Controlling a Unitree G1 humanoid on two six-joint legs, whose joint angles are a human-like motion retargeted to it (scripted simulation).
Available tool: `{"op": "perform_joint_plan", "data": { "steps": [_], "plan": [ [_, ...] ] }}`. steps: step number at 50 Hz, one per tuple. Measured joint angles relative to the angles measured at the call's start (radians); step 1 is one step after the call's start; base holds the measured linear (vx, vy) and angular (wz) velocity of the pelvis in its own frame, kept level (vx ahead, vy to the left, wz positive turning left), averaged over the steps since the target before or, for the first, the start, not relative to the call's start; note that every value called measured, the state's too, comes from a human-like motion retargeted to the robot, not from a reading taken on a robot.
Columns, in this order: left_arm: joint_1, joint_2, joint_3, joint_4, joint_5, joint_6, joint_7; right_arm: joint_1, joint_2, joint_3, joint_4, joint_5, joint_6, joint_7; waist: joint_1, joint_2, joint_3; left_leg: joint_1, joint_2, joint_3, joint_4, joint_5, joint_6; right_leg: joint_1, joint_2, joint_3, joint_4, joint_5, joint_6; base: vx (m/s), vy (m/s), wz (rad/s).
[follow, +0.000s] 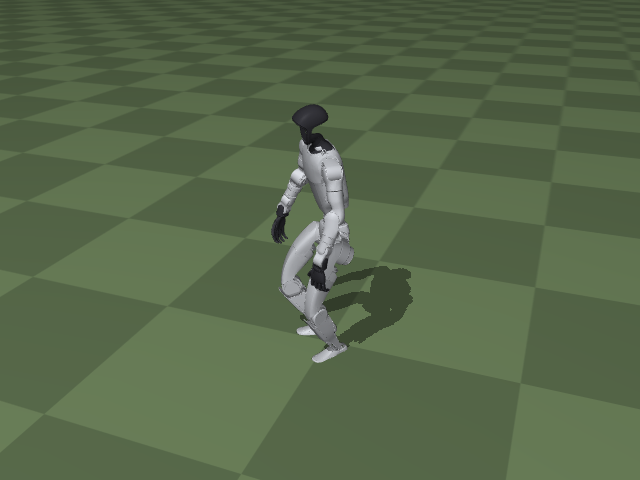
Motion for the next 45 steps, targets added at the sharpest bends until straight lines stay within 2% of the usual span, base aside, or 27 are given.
{"op": "perform_joint_plan", "data": {
  "steps": [9, 20, 28, 32, 35, 37, 40, 45],
  "plan": [
    [-0.032, 0.012, -0.063, -0.046, 0.032, -0.020, 0.013, -0.076, 0.004, 0.070, 0.006, -0.020, 0.003, -0.003, 0.026, -0.004, -0.002, -0.109, 0.021, -0.021, 0.055, 0.010, 0.011, -0.122, 0.003, 0.011, 0.049, -0.014, -0.039, -0.13, 0.02, -0.15],
    [-0.016, 0.025, -0.121, -0.048, 0.063, -0.050, 0.014, -0.184, 0.055, 0.142, -0.023, -0.042, 0.000, -0.035, 0.026, -0.007, 0.021, -0.244, 0.017, -0.095, 0.090, 0.087, 0.012, -0.227, 0.095, 0.170, 0.158, 0.007, -0.004, -0.16, -0.07, 0.02],
    [-0.046, 0.031, -0.118, -0.008, 0.055, -0.063, 0.036, -0.236, 0.095, 0.199, -0.078, -0.071, -0.005, -0.047, 0.010, -0.007, 0.022, -0.329, -0.028, -0.161, 0.049, 0.201, -0.002, -0.243, 0.174, 0.285, 0.180, -0.047, 0.007, -0.20, -0.13, 0.28],
    [-0.076, 0.024, -0.108, 0.013, 0.043, -0.066, 0.067, -0.264, 0.101, 0.235, -0.093, -0.097, -0.012, -0.056, 0.016, 0.000, 0.016, -0.364, -0.063, -0.206, -0.004, 0.270, -0.038, -0.258, 0.170, 0.281, 0.144, -0.092, -0.024, -0.22, -0.12, 0.23],
    [-0.102, 0.015, -0.103, 0.017, 0.042, -0.070, 0.095, -0.285, 0.100, 0.259, -0.091, -0.121, -0.016, -0.065, 0.032, 0.014, 0.012, -0.392, -0.123, -0.307, -0.064, 0.307, -0.122, -0.282, 0.168, 0.267, 0.118, -0.085, -0.040, -0.22, -0.10, 0.06],
    [-0.119, 0.011, -0.102, 0.013, 0.045, -0.071, 0.112, -0.299, 0.095, 0.270, -0.085, -0.135, -0.017, -0.073, 0.036, 0.026, 0.008, -0.403, -0.132, -0.328, -0.096, 0.297, -0.142, -0.299, 0.158, 0.247, 0.098, -0.067, -0.044, -0.21, -0.09, 0.28],
    [-0.133, 0.002, -0.114, 0.001, 0.056, -0.075, 0.135, -0.304, 0.088, 0.285, -0.075, -0.156, -0.016, -0.091, 0.029, 0.039, 0.003, -0.435, -0.124, -0.286, -0.053, 0.262, -0.136, -0.325, 0.124, 0.217, 0.098, -0.052, -0.038, -0.20, -0.07, 0.51],
    [-0.182, 0.002, -0.134, -0.032, 0.082, -0.080, 0.159, -0.342, 0.059, 0.292, -0.042, -0.189, -0.012, -0.117, 0.046, 0.100, 0.012, -0.410, -0.045, -0.215, 0.029, 0.173, -0.123, -0.334, 0.121, 0.154, 0.035, -0.001, -0.031, -0.16, -0.05, 0.31]
  ]
}}
